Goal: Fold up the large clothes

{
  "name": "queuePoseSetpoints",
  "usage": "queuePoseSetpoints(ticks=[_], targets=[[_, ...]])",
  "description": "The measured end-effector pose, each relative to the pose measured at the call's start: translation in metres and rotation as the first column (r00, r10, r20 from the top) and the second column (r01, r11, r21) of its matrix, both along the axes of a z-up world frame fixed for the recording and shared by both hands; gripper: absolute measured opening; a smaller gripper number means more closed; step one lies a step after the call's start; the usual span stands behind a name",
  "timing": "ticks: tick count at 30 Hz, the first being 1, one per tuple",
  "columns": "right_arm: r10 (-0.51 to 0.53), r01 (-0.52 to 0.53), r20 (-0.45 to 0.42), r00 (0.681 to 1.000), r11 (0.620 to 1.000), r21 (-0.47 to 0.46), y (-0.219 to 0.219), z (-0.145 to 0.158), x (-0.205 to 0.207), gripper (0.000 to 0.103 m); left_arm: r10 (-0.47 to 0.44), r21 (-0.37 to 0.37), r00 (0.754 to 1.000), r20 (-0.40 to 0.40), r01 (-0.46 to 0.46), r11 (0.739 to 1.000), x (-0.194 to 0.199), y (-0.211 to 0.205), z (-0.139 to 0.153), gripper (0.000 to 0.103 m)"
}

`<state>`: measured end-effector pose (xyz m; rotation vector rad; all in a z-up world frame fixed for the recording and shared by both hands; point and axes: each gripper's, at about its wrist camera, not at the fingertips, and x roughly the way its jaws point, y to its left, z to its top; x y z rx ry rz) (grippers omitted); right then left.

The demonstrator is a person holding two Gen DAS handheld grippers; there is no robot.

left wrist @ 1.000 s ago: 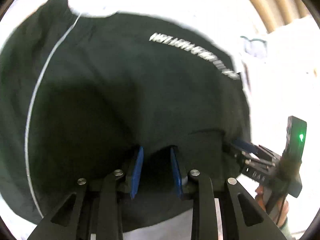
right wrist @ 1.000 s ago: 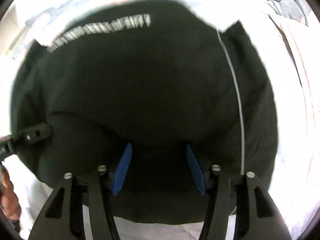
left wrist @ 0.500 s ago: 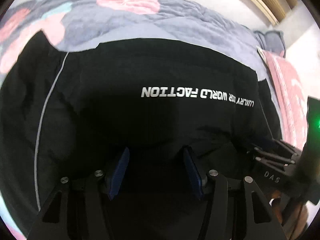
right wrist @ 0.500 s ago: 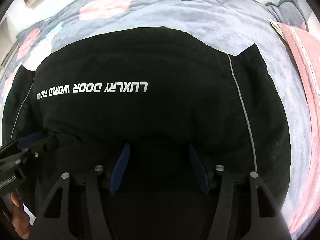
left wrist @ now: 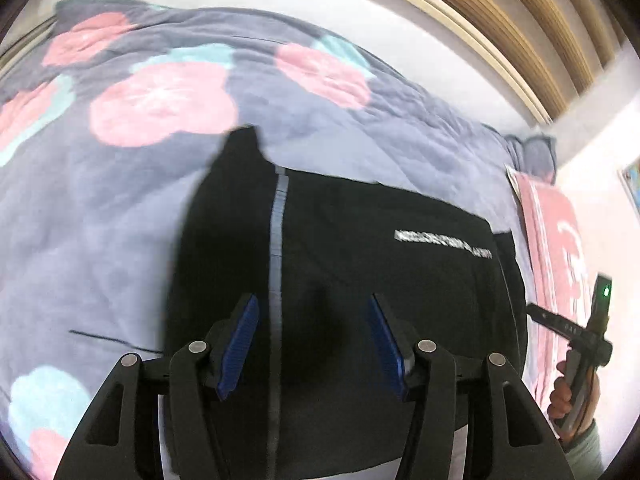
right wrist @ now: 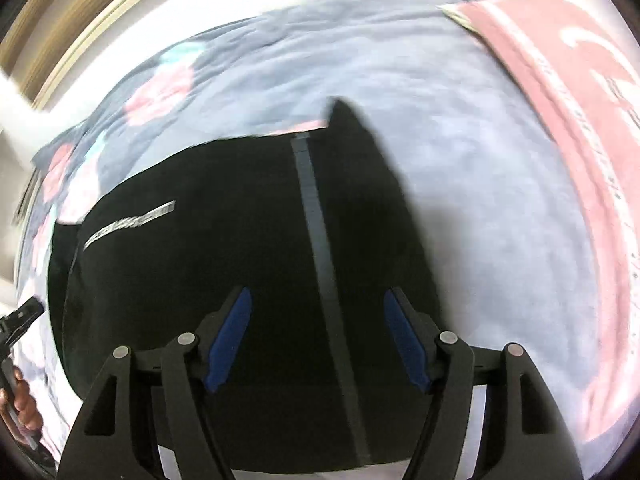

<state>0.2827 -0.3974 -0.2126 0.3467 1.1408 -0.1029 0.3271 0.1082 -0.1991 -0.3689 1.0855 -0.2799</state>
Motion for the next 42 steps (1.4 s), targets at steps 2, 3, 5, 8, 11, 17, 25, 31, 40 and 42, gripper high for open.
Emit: queuePoseSetpoints(ticks=[2,3,5,8,11,17,25,31,40,42], targets=[[-0.029,0.029,-0.007,1.000,1.000,-0.002,-0.031,0.005,-0.009,0.072,0.023,-0.003,1.000,-0.007,-0.023,1.000,0.004,0.006,-0.003,0.059],[-0.043,0.043,-0.010,0.999,0.999,0.002,-0.040,0.004,-0.012,0.072,0.035,-0.008,0.999,-0.010,-0.035,0.999,0.002,0.011,-0.004,0.059],[-0.062,0.063,-0.012,0.998,0.998,0.012,-0.054,0.003,-0.015,0.072,0.059,-0.029,0.998,-0.015,-0.059,0.998,0.004,0.020,-0.007,0.059],[-0.052,0.052,-0.017,0.999,0.999,0.017,-0.065,0.002,-0.017,0.072,0.085,-0.041,0.996,-0.034,-0.087,0.995,0.005,0.030,-0.015,0.062],[-0.014,0.016,-0.033,0.999,0.999,0.042,-0.064,-0.008,-0.015,0.075,0.117,-0.058,0.992,-0.058,-0.120,0.991,0.007,0.040,-0.028,0.065],[0.033,-0.019,-0.065,0.997,0.981,0.193,-0.077,-0.045,-0.007,0.077,0.117,-0.236,0.979,-0.167,-0.155,0.959,0.018,0.062,-0.076,0.071],[0.135,-0.101,-0.064,0.989,0.919,0.381,-0.088,-0.085,0.009,0.085,-0.042,-0.417,0.942,-0.333,-0.107,0.903,0.041,0.047,-0.147,0.075],[0.194,-0.141,-0.066,0.979,0.872,0.469,-0.088,-0.108,0.031,0.088,-0.085,-0.512,0.940,-0.329,-0.102,0.853,0.048,0.039,-0.165,0.077],[0.239,-0.193,-0.009,0.971,0.805,0.561,-0.096,-0.096,0.020,0.090,-0.163,-0.591,0.941,-0.296,-0.047,0.805,0.038,0.042,-0.156,0.077],[0.255,-0.208,-0.004,0.967,0.798,0.565,-0.094,-0.096,0.018,0.093,-0.170,-0.599,0.940,-0.296,-0.044,0.800,0.036,0.042,-0.156,0.079]])
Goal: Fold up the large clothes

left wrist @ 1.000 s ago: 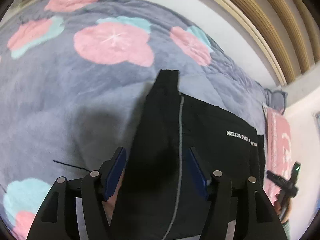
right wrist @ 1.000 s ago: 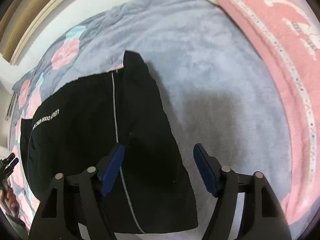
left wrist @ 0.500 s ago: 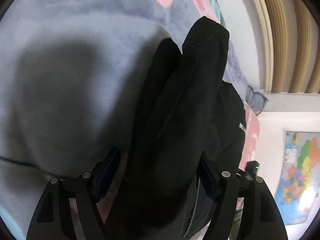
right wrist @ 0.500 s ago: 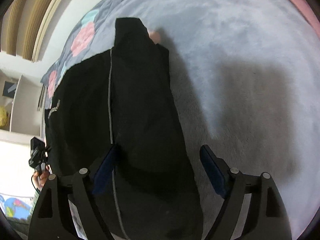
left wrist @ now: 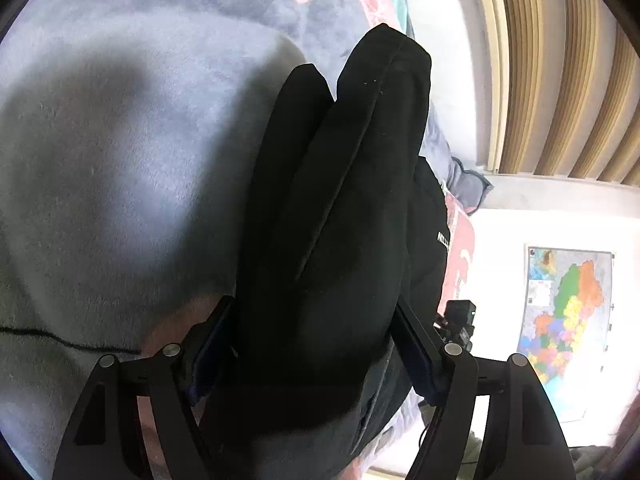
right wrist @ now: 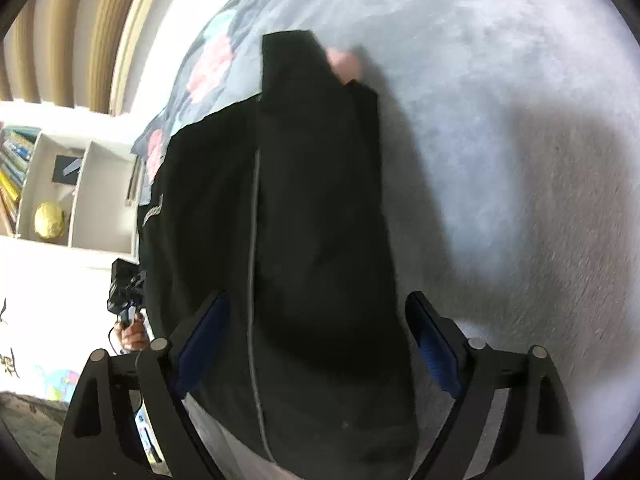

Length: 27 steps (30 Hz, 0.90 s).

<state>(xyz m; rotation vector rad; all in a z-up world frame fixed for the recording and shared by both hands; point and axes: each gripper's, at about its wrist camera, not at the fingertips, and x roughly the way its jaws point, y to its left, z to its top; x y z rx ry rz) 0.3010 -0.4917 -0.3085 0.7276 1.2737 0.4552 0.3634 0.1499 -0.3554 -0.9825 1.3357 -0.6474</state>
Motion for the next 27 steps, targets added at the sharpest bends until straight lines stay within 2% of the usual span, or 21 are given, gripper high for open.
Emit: queuePoseSetpoints(ticks=[2,4,7,9,11,12,13,14,15,18,21,27], targets=[[0.026,-0.028,-0.030,0.999,0.998,-0.057,0.007,-0.010,0.004,0.093,-0.006,-0.001,1.000,-0.012,0.006,1.000,0.002,-0.003,-0.005,0.081],[0.034,-0.036,-0.050,0.998,0.999,-0.038,0.017,-0.024,0.014,0.094,-0.028,-0.002,0.999,-0.038,0.028,1.000,0.005,-0.011,-0.014,0.081],[0.060,-0.060,-0.015,0.998,0.998,-0.022,0.031,-0.028,0.025,0.094,-0.077,0.013,0.996,-0.050,0.077,0.997,0.014,-0.032,-0.022,0.084],[0.092,-0.092,0.018,0.996,0.996,-0.018,0.044,-0.027,0.033,0.081,-0.085,0.026,0.995,-0.050,0.087,0.996,0.019,-0.042,-0.023,0.084],[0.119,-0.119,0.031,0.992,0.993,-0.008,0.058,-0.025,0.042,0.078,-0.079,0.056,0.997,-0.023,0.080,0.995,0.019,-0.048,-0.017,0.081],[0.128,-0.127,0.040,0.991,0.992,-0.024,0.063,-0.023,0.044,0.075,-0.080,0.081,0.997,0.012,0.078,0.994,0.017,-0.050,-0.010,0.066],[0.136,-0.134,0.049,0.990,0.990,-0.041,0.066,-0.020,0.045,0.072,-0.085,0.103,0.995,0.048,0.080,0.991,0.013,-0.052,-0.001,0.060],[0.136,-0.134,0.062,0.989,0.990,-0.048,0.067,-0.015,0.043,0.064,-0.084,0.110,0.994,0.069,0.076,0.991,0.010,-0.053,0.006,0.050],[0.137,-0.133,0.075,0.988,0.990,-0.056,0.066,-0.009,0.040,0.054,-0.084,0.111,0.992,0.094,0.073,0.991,0.006,-0.053,0.015,0.045],[0.165,-0.149,0.149,0.975,0.983,-0.111,0.077,0.025,0.026,0.042,-0.102,0.113,0.975,0.195,0.081,0.990,-0.011,-0.062,0.053,0.041],[0.196,-0.164,0.220,0.956,0.974,-0.156,0.096,0.060,0.009,0.040,-0.106,0.065,0.960,0.258,0.092,0.994,-0.029,-0.071,0.087,0.041],[0.225,-0.166,0.304,0.926,0.964,-0.206,0.128,0.127,-0.043,0.040,-0.136,0.089,0.915,0.381,0.110,0.990,-0.092,-0.082,0.167,0.041]])
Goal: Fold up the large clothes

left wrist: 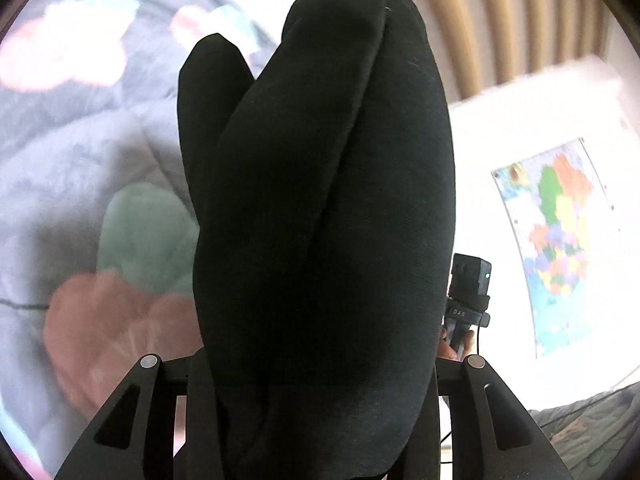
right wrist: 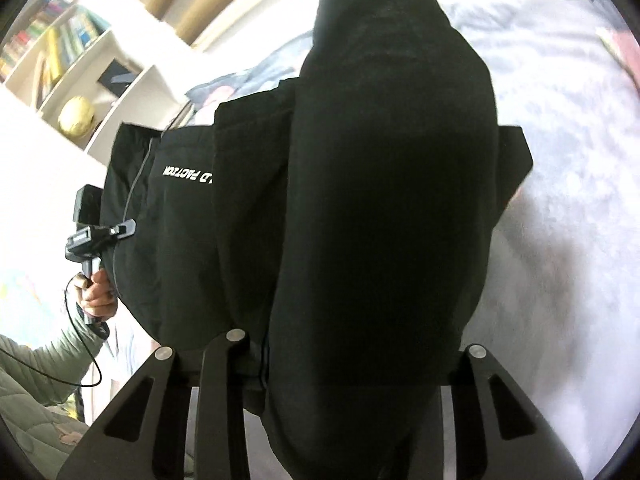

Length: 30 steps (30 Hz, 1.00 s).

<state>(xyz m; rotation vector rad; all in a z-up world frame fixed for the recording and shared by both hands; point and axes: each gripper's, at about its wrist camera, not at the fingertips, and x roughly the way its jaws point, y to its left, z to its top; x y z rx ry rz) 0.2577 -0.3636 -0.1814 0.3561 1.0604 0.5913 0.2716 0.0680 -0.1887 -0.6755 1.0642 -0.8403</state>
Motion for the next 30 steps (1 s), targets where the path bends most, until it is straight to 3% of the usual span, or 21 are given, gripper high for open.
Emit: queuePoseSetpoints(ticks=[4,6,12,19,22,26,27,29,30], targets=[[-0.018,0.017,0.040,0.999,1.000,0.007,-0.001,0.041,-0.057,0.040,0.005,-0.024,1.000,0.025,-0.005,1.000,-0.050,0.007,0.030,0.041],[-0.027,0.026,0.043,0.999,1.000,0.012,-0.002,0.050,-0.060,0.040,0.007,-0.034,1.000,0.023,-0.006,0.999,-0.075,0.010,0.035,0.041],[-0.049,0.049,-0.004,0.999,0.999,-0.002,-0.004,0.050,-0.082,0.040,0.014,-0.034,0.998,-0.058,-0.016,0.999,-0.139,0.012,0.017,0.042],[-0.097,0.096,-0.177,0.979,0.995,-0.013,-0.004,-0.023,-0.104,0.040,0.020,-0.002,0.969,-0.247,-0.021,1.000,-0.179,0.015,-0.053,0.043],[-0.161,0.155,-0.235,0.959,0.987,-0.042,-0.008,-0.055,-0.110,0.042,0.081,0.038,0.947,-0.311,-0.073,0.997,-0.180,0.019,-0.085,0.046],[-0.319,0.322,-0.311,0.895,0.946,-0.045,-0.042,-0.093,-0.112,0.048,0.200,0.044,0.872,-0.446,-0.202,0.978,-0.178,0.047,-0.146,0.062],[-0.345,0.352,-0.326,0.880,0.935,-0.039,-0.047,-0.099,-0.112,0.056,0.198,0.031,0.857,-0.476,-0.209,0.977,-0.177,0.050,-0.160,0.065],[-0.403,0.413,-0.360,0.841,0.909,-0.053,-0.061,-0.114,-0.114,0.066,0.177,-0.014,0.838,-0.517,-0.214,0.977,-0.175,0.052,-0.170,0.066],[-0.413,0.426,-0.373,0.831,0.903,-0.053,-0.065,-0.117,-0.116,0.066,0.171,0.003,0.840,-0.515,-0.197,0.980,-0.174,0.052,-0.164,0.066]])
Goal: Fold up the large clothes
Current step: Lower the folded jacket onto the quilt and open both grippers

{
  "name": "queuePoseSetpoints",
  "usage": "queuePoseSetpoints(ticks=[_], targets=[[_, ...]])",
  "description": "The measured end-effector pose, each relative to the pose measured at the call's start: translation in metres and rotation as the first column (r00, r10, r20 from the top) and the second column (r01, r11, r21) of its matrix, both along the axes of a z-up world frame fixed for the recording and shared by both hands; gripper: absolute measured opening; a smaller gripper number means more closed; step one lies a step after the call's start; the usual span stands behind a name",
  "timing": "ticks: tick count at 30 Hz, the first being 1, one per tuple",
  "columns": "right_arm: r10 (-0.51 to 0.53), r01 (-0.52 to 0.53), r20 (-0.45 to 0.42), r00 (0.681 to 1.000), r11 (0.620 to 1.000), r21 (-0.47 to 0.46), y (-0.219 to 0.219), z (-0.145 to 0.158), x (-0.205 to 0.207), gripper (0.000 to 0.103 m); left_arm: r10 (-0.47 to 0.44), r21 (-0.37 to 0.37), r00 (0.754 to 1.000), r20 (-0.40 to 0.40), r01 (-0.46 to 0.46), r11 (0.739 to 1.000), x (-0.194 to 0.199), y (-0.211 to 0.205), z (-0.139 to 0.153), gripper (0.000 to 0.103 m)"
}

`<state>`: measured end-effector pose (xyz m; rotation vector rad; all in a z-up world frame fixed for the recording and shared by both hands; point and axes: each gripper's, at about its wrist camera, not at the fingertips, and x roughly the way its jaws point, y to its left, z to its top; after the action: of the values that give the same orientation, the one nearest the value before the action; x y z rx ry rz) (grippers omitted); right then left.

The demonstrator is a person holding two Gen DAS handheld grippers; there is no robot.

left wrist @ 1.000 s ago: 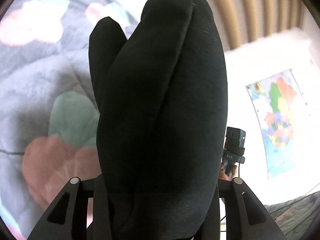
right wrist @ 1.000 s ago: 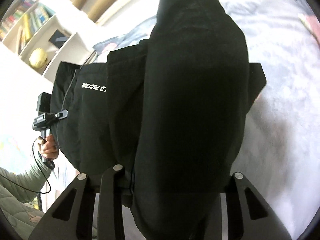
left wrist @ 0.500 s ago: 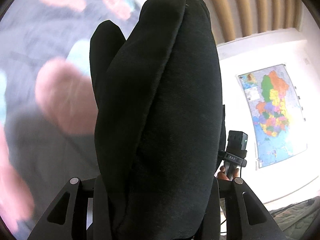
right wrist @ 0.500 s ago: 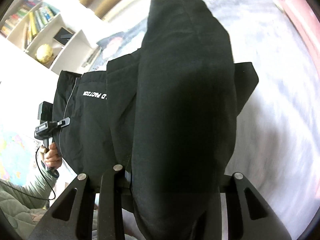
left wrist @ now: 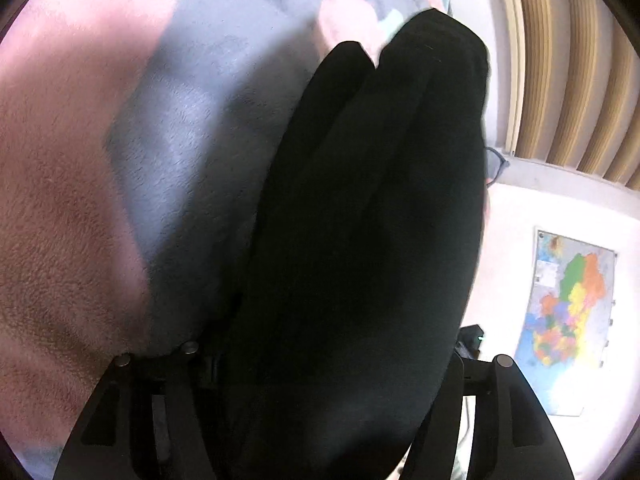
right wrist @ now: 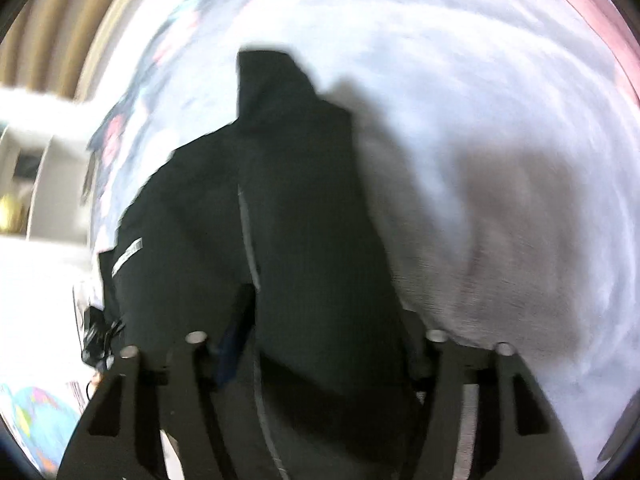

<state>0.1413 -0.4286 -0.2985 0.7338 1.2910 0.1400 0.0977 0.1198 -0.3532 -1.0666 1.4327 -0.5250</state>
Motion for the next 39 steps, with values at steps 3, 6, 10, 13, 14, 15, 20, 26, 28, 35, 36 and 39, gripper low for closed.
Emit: queuePoseSetpoints(ticks=[3,6,10,13,14,15,20,26,28,35,36,39], targets=[[0.006,-0.005,0.004,1.000,0.996,-0.094,-0.002,0.019,-0.009,0.066,-0.078,0.216,0.993,0.084,0.058,0.975,0.006,-0.004,0.047,0.065],[0.051,-0.040,0.019,0.998,0.925,-0.379,0.004,0.059,-0.017,0.070,-0.188,0.490,0.963,0.195,0.071,0.869,0.001,-0.011,0.112,0.064],[0.157,-0.076,0.116,0.981,0.854,-0.515,0.055,0.118,-0.029,0.070,-0.332,0.621,0.883,0.333,0.059,0.782,-0.012,-0.058,0.184,0.065],[0.230,-0.159,0.105,0.968,0.877,-0.454,0.094,0.109,-0.029,0.070,-0.394,0.582,0.846,0.359,0.127,0.803,-0.032,-0.062,0.177,0.065],[0.259,-0.195,0.084,0.962,0.872,-0.450,0.110,0.099,-0.027,0.070,-0.415,0.588,0.844,0.338,0.155,0.794,-0.043,-0.059,0.161,0.065],[0.277,-0.218,0.062,0.959,0.857,-0.467,0.124,0.090,-0.026,0.070,-0.441,0.603,0.845,0.301,0.190,0.775,-0.056,-0.062,0.140,0.065],[0.269,-0.275,-0.088,0.959,0.810,-0.519,0.139,0.030,-0.034,0.070,-0.503,0.758,0.846,0.176,0.210,0.618,-0.070,-0.107,0.068,0.068],[0.247,-0.227,-0.035,0.968,0.815,-0.533,0.143,0.079,-0.038,0.070,-0.509,0.814,0.820,0.260,0.097,0.573,-0.067,-0.114,0.128,0.066],[0.245,-0.191,0.027,0.969,0.816,-0.545,0.144,0.113,-0.046,0.070,-0.490,0.810,0.797,0.354,0.001,0.586,-0.078,-0.112,0.176,0.066],[0.226,-0.049,0.216,0.950,0.789,-0.612,0.192,0.238,-0.057,0.085,-0.421,0.756,0.735,0.532,-0.187,0.627,-0.094,-0.117,0.300,0.068],[0.219,-0.029,0.232,0.948,0.784,-0.620,0.195,0.250,-0.061,0.086,-0.414,0.751,0.726,0.549,-0.211,0.626,-0.091,-0.122,0.308,0.068],[0.213,0.010,0.276,0.937,0.776,-0.631,0.212,0.277,-0.072,0.086,-0.419,0.769,0.709,0.567,-0.275,0.577,-0.089,-0.129,0.333,0.069]])
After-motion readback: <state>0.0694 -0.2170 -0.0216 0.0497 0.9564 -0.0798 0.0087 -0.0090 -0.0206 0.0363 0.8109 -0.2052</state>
